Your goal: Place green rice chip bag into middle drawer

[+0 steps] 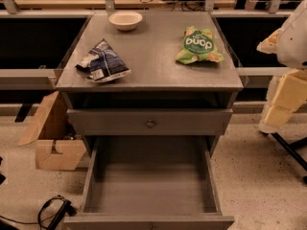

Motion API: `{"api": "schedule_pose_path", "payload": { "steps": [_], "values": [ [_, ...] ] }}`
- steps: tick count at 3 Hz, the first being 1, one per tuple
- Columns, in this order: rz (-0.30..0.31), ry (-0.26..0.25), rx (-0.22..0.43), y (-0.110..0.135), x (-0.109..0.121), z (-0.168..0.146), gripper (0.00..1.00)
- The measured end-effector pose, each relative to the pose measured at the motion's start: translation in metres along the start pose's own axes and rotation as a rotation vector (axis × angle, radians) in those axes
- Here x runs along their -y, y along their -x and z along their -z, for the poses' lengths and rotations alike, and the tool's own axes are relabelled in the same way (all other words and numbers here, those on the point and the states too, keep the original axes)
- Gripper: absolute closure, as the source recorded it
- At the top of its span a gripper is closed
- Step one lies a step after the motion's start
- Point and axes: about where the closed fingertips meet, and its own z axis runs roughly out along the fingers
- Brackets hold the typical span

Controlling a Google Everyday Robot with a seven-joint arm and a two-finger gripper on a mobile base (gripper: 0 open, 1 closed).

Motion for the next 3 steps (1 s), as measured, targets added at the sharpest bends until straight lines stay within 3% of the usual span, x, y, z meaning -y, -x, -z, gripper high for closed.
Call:
{"api": "schedule_pose_path", "payload": {
  "steps": [1,2,3],
  "values": [
    [0.0,0.0,0.0,0.0,0.0,0.0,0.0],
    [-0.019,-0.047,0.047,0.003,0.022,-0.014,0.0],
    [-0.077,-0.138,0.16,0.013,0.086,-0.04,0.0]
  ]
}}
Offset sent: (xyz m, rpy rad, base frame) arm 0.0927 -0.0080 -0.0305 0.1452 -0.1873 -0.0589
